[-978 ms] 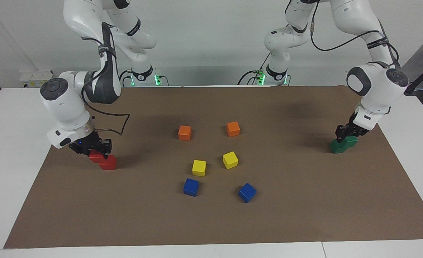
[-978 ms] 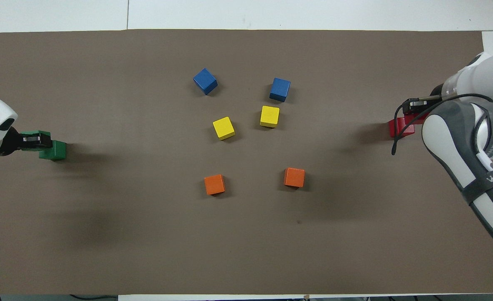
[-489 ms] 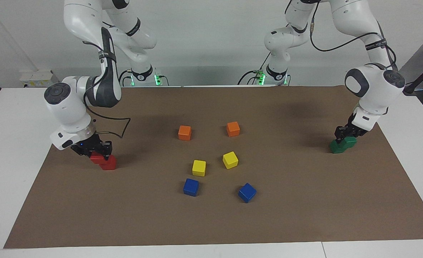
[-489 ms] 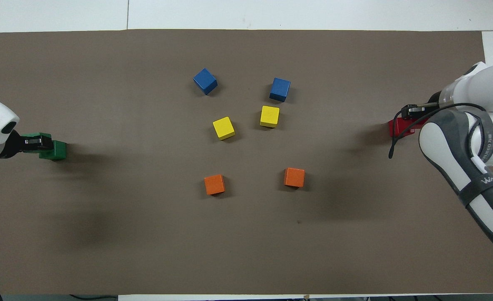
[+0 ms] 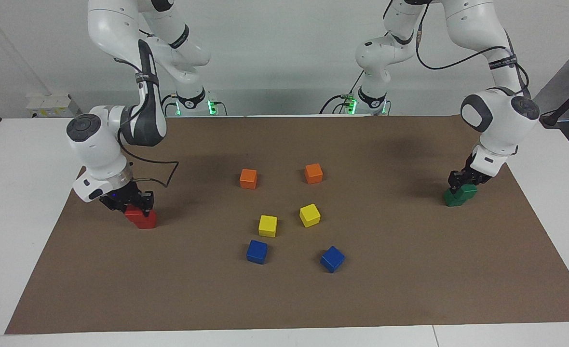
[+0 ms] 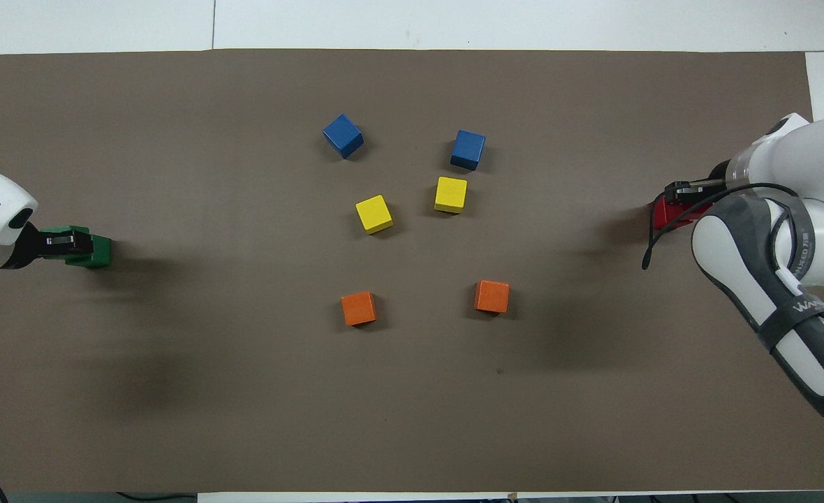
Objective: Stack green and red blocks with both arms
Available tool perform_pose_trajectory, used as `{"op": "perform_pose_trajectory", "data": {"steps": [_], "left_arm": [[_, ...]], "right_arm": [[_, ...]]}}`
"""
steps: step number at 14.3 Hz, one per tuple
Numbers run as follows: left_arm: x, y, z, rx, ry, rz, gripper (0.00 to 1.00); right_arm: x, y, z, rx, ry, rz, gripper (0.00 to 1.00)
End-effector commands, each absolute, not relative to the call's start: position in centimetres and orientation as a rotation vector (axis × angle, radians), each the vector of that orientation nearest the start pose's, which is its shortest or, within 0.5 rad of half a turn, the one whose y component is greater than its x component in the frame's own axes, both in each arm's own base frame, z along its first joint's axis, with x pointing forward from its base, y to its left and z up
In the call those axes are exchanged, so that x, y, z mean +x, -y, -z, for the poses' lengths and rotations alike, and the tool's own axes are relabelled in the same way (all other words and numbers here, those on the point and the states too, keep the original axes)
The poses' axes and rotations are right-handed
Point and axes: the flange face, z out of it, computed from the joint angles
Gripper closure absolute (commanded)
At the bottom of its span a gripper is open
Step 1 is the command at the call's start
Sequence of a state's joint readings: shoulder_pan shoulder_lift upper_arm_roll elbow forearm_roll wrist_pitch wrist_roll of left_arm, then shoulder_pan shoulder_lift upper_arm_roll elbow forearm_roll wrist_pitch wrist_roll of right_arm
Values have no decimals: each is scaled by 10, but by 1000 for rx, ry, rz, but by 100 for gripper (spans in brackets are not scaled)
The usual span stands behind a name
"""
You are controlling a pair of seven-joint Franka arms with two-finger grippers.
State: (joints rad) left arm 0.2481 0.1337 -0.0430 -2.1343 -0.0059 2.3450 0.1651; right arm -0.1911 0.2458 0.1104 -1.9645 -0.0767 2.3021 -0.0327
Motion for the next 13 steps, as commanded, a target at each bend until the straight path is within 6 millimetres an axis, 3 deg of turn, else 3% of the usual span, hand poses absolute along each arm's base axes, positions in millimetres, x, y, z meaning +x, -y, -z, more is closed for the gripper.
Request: {"op": "perform_pose_trajectory", "data": {"steps": [1, 3, 4, 5, 6, 7, 9, 11, 13], "left_arm": [[548, -116, -345, -3137, 85, 152, 100], [547, -116, -341, -3137, 78, 150, 100], [547, -116, -341, -3137, 80, 150, 84], [548, -116, -342, -3137, 78, 152, 55], [548, -116, -342, -3136, 76, 154, 18], [549, -116, -343, -3136, 73, 154, 0], [550, -117, -344, -3137, 73, 150, 0], [550, -116, -345, -3138, 73, 145, 0], [552, -116, -348, -3137, 73, 147, 0]], "right_arm": [[597, 54, -359, -3163, 3, 180, 100], [593, 53, -356, -3163, 4, 168, 100], [593, 54, -355, -3163, 2, 168, 100], [593, 54, -356, -3163, 2, 171, 100], [593, 53, -355, -3163, 4, 168, 100], [593, 54, -355, -3163, 2, 168, 100], [593, 55, -356, -3164, -3, 171, 98], [594, 55, -356, -3163, -1, 180, 86], [595, 55, -357, -3163, 2, 200, 86]]}}
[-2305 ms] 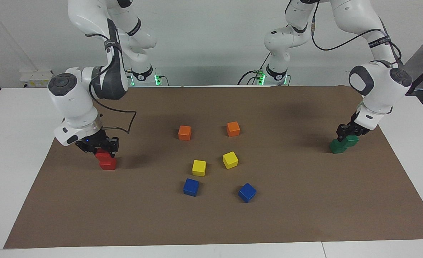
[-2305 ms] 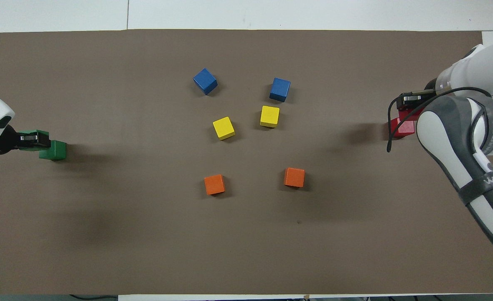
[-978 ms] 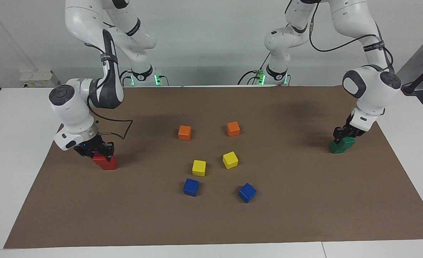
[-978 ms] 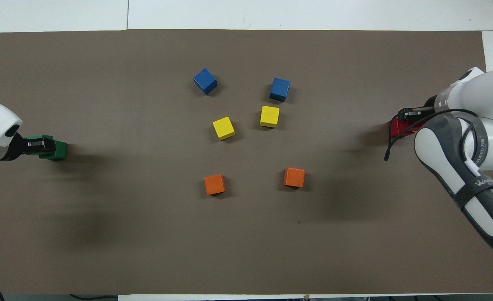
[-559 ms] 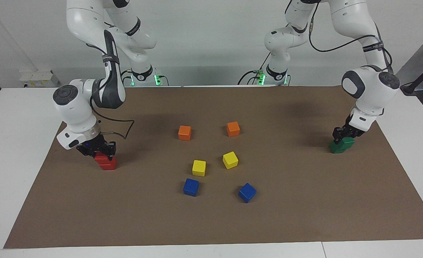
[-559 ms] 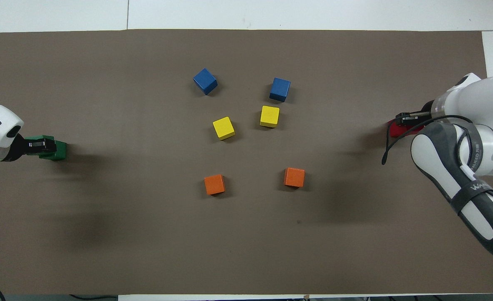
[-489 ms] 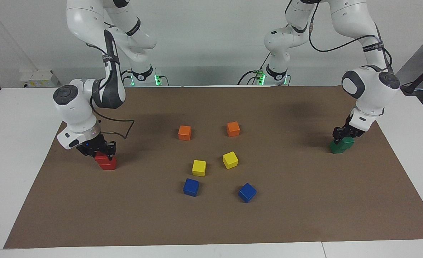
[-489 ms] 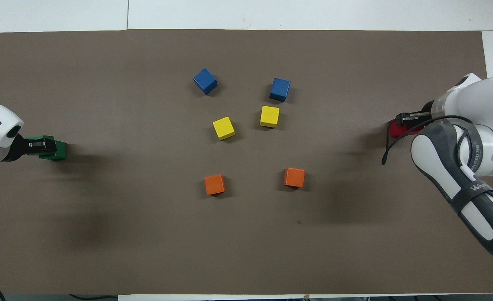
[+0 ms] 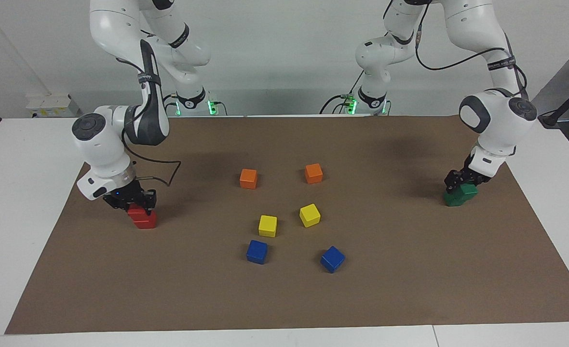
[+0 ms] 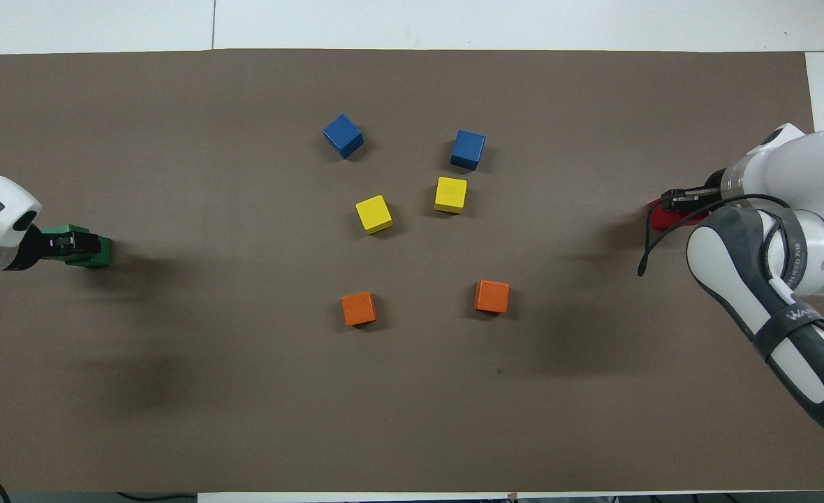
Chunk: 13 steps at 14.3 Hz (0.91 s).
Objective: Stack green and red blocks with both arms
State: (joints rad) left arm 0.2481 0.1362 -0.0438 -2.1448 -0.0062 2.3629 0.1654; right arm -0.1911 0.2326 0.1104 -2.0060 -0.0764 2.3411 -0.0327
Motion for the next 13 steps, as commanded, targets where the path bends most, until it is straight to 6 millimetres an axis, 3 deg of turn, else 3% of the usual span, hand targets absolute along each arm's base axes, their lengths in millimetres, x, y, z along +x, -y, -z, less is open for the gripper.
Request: {"op": "perform_pose_trajectory", "data": {"steps": [1, 3, 10, 12, 13], "left_arm": [[554, -117, -351, -3138, 73, 145, 0], [562, -117, -359, -3146, 70, 103, 0], [587, -109, -437, -3150, 45, 86, 0], [587, -101, -457, -3152, 32, 74, 0], [585, -100, -470, -3149, 30, 100, 0]], "right_arm": [[595, 55, -358, -3163, 2, 202, 86], [595, 55, -357, -3163, 2, 200, 86], [595, 56, -358, -3163, 2, 207, 86], [596, 56, -358, -3163, 5, 214, 73], [597, 58, -359, -3163, 2, 233, 72]]}}
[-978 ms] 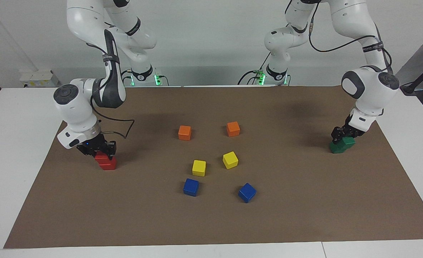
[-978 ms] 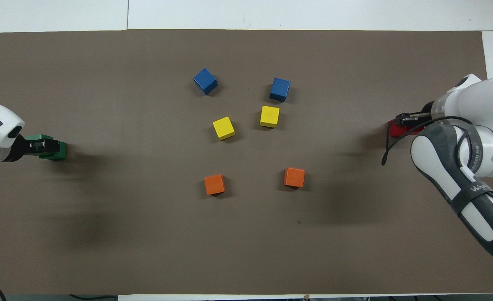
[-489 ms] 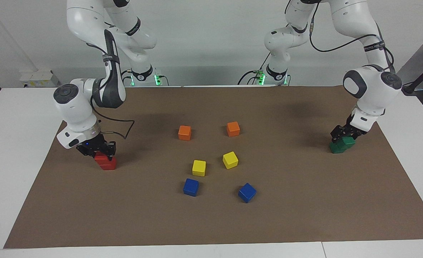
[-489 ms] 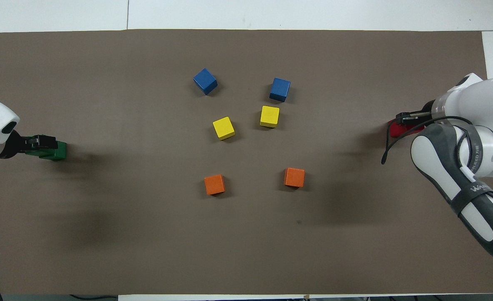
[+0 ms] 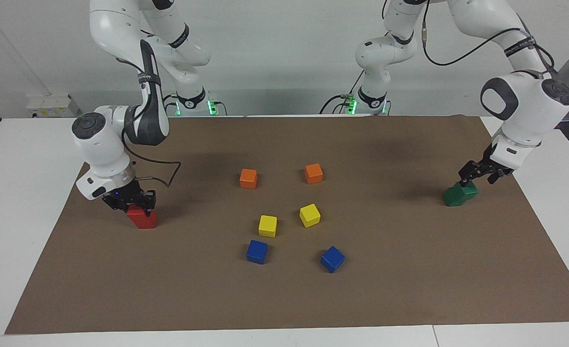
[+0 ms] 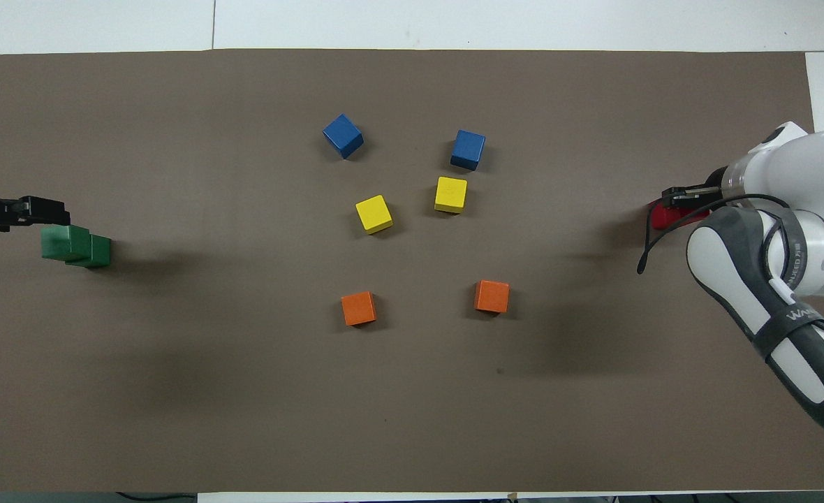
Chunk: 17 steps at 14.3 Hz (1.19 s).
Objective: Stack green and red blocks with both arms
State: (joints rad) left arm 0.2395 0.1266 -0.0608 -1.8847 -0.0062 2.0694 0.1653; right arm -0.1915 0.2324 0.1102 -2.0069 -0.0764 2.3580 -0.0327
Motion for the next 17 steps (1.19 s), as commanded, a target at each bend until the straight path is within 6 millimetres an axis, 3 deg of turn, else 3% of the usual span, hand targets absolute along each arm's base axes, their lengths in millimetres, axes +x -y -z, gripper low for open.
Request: {"op": "perform_pose_trajectory", "data": {"steps": [1, 2, 3, 4, 10, 12, 14, 15, 17], "left_arm": [[582, -98, -483, -3142, 28, 130, 0], [578, -95, -497, -3136, 23, 163, 0], [575, -87, -506, -3136, 1, 168, 0], [570, -77, -517, -3135, -21, 167, 0], [551, -28, -576, -3141, 96, 84, 0], [546, -23, -589, -3140, 85, 58, 0], [541, -13, -599, -3139, 93, 79, 0], [541, -10, -600, -3138, 129, 89, 0], [542, -3, -604, -3138, 131, 110, 0]], "right_arm": [[597, 58, -359, -3163, 7, 236, 71], [597, 58, -359, -3163, 10, 236, 52], [597, 57, -359, -3163, 12, 238, 17], [597, 57, -359, -3162, 10, 238, 0], [597, 55, -359, -3162, 7, 224, 0], [600, 49, -363, -3161, 8, 222, 0], [603, 43, -382, -3160, -33, 232, 0], [608, 29, -398, -3159, -22, 207, 0], [612, 10, -447, -3161, -44, 165, 0]]}}
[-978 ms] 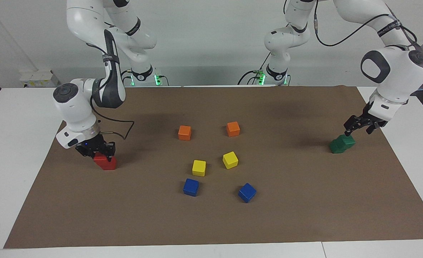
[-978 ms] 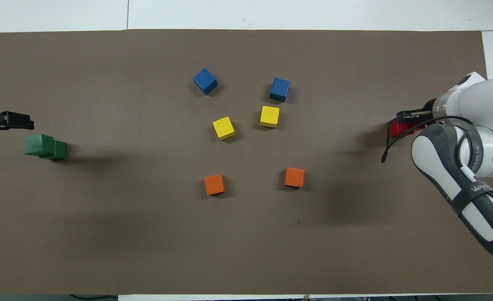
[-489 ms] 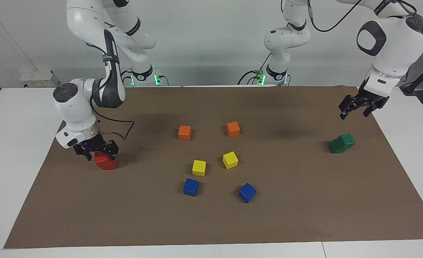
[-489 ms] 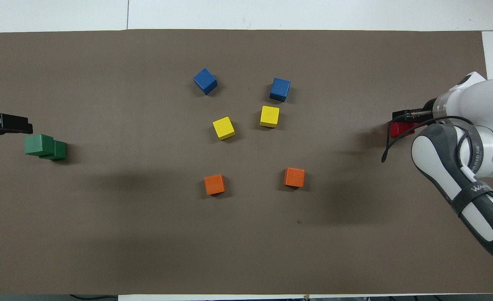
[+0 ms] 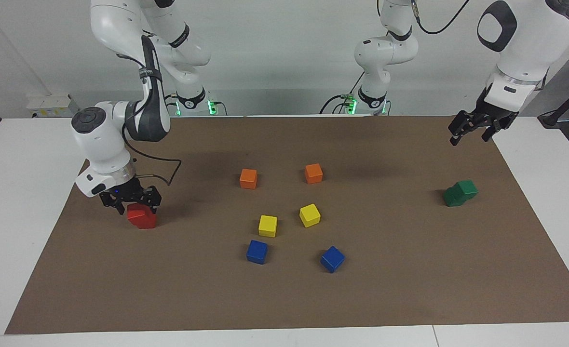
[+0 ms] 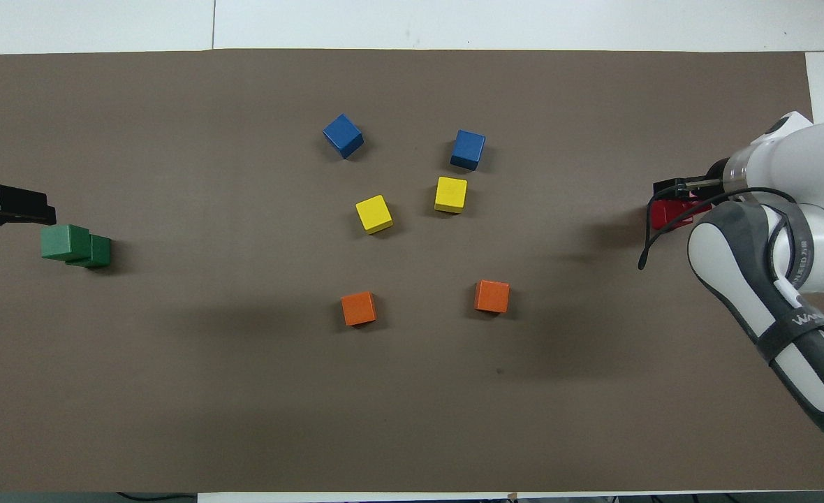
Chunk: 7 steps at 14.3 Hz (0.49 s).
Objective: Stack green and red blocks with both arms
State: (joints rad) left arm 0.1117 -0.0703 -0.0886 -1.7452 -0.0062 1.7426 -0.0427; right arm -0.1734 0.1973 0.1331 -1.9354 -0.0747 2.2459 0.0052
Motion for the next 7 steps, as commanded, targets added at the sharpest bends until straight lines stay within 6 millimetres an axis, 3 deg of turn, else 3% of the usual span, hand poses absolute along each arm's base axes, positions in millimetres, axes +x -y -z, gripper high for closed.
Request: {"op": "perform_pose_trajectory", "data": {"steps": [1, 3, 7], "left_arm": [[544, -2, -610, -3138, 126, 125, 0], [545, 12, -612, -3140, 85, 123, 0], [538, 13, -606, -3148, 66, 21, 0]], "right_arm": [[609, -13, -474, -3159, -10, 185, 0], [588, -33, -530, -3168, 41, 263, 0], [527, -51, -611, -3147, 42, 231, 0]]}}
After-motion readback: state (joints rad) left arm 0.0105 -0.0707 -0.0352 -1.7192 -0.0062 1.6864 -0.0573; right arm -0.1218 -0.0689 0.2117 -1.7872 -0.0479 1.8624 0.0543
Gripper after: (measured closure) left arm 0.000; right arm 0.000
